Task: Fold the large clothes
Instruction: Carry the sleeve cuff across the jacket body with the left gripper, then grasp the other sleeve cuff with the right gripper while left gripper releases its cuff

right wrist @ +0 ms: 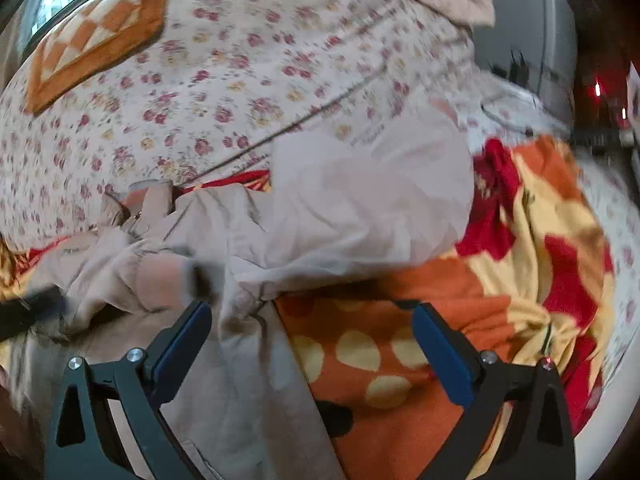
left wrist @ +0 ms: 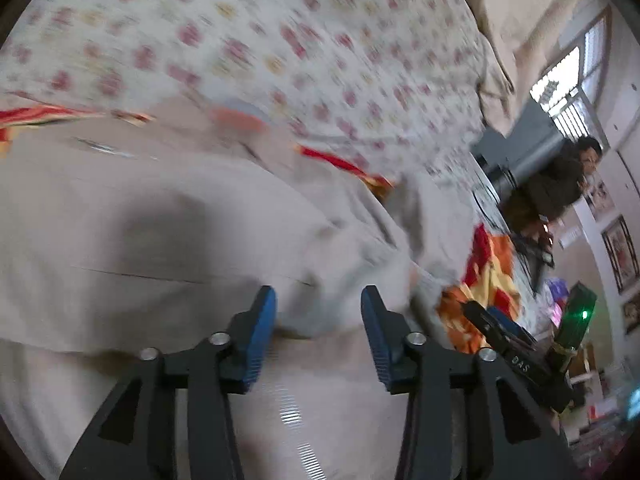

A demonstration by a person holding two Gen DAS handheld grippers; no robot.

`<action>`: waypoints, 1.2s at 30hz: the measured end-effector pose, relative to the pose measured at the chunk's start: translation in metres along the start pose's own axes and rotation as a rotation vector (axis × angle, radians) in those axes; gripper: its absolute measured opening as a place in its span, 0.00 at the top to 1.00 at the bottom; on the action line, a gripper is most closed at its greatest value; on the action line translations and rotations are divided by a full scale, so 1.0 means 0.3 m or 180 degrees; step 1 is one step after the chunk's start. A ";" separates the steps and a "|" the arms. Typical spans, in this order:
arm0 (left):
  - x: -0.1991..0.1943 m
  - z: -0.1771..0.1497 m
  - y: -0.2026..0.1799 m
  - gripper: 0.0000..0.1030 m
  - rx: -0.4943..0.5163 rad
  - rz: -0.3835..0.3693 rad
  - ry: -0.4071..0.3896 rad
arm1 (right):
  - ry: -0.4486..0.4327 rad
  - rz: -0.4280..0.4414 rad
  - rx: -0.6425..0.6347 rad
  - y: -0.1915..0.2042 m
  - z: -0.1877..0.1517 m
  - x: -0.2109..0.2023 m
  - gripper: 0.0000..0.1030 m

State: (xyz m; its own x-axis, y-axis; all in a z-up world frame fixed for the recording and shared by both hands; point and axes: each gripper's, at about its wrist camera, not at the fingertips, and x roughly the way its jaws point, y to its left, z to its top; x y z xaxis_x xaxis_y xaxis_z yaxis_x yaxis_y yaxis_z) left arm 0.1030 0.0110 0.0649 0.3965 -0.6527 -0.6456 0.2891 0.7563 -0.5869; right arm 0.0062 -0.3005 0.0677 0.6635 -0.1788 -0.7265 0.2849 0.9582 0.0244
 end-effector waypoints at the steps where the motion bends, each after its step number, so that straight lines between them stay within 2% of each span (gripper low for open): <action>1: -0.033 0.004 0.034 0.60 -0.0074 -0.0019 -0.0100 | -0.0028 0.0010 -0.0048 0.012 -0.002 -0.002 0.01; 3: -0.076 0.000 0.090 0.60 -0.0256 -0.0067 -0.0306 | -0.0060 0.0150 -0.0097 0.036 -0.004 -0.007 0.01; 5: -0.099 -0.002 0.129 0.60 -0.0320 -0.0060 -0.0509 | -0.0095 0.0472 -0.0059 0.048 -0.006 -0.017 0.01; 6: -0.108 -0.003 0.143 0.60 -0.0299 0.0051 -0.0603 | -0.0068 0.0721 -0.0081 0.063 -0.006 -0.018 0.01; 7: -0.115 -0.001 0.155 0.60 -0.0261 0.0323 -0.0686 | -0.0048 0.0916 -0.0144 0.079 -0.007 -0.018 0.02; 10: -0.126 0.016 0.193 0.60 -0.0336 0.1038 -0.0789 | -0.0129 0.1150 -0.0257 0.126 0.036 -0.011 0.02; 13: -0.147 0.027 0.263 0.60 -0.0633 0.1267 -0.0814 | 0.0004 0.1543 -0.0268 0.166 0.113 0.061 0.02; 14: -0.155 0.025 0.282 0.60 -0.0693 0.1294 -0.0816 | 0.0090 0.1530 -0.0272 0.177 0.123 0.100 0.03; 15: -0.169 0.027 0.305 0.60 -0.0793 0.1310 -0.0833 | 0.0242 0.1381 -0.0260 0.181 0.123 0.153 0.03; 16: -0.181 0.025 0.321 0.60 -0.0865 0.1312 -0.0862 | 0.0393 0.1340 -0.0199 0.177 0.112 0.196 0.09; 17: -0.196 0.026 0.337 0.60 -0.0936 0.1314 -0.0910 | 0.0600 0.1474 -0.0055 0.166 0.094 0.251 0.17; 19: -0.226 0.034 0.366 0.60 -0.1075 0.1293 -0.1034 | 0.0737 0.1554 0.0135 0.152 0.077 0.291 0.18; 20: -0.236 0.033 0.370 0.60 -0.1097 0.1296 -0.1064 | 0.0724 0.1616 0.0165 0.151 0.077 0.295 0.27; 22: -0.258 0.029 0.379 0.60 -0.1150 0.1312 -0.1144 | 0.0591 0.1719 -0.0050 0.173 0.099 0.278 0.50; 23: -0.267 0.031 0.384 0.60 -0.1170 0.1315 -0.1171 | 0.0504 0.1661 -0.0190 0.188 0.118 0.269 0.68; 24: -0.272 0.032 0.388 0.60 -0.1185 0.1331 -0.1194 | 0.0364 0.1580 -0.0292 0.192 0.142 0.253 0.80; 25: -0.277 0.032 0.391 0.60 -0.1206 0.1355 -0.1214 | 0.0261 0.1528 -0.0308 0.188 0.168 0.242 0.88; 26: -0.279 0.032 0.394 0.60 -0.1222 0.1371 -0.1220 | 0.0120 0.1508 -0.0292 0.169 0.192 0.229 0.88; 28: -0.274 0.033 0.398 0.60 -0.1228 0.1405 -0.1205 | -0.0124 0.1258 -0.0372 0.140 0.234 0.223 0.87; 29: -0.267 0.033 0.399 0.60 -0.1224 0.1422 -0.1182 | -0.0091 0.1197 -0.0408 0.128 0.241 0.243 0.88; 31: -0.254 0.032 0.398 0.60 -0.1219 0.1441 -0.1146 | 0.0179 0.1170 -0.0264 0.091 0.237 0.302 0.87; 33: -0.246 0.028 0.399 0.60 -0.1234 0.1421 -0.1114 | 0.0306 0.1269 -0.0091 0.074 0.229 0.319 0.87; 36: -0.248 0.024 0.400 0.60 -0.1234 0.1441 -0.1119 | 0.0078 0.1283 -0.0158 0.078 0.238 0.266 0.88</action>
State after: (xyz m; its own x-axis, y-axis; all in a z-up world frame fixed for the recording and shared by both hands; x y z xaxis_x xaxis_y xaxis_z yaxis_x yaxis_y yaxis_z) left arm 0.1145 0.1506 0.0461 0.6824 -0.1733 -0.7101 -0.2779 0.8370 -0.4713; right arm 0.1152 -0.3083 0.0594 0.6985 0.2182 -0.6816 -0.0289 0.9602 0.2777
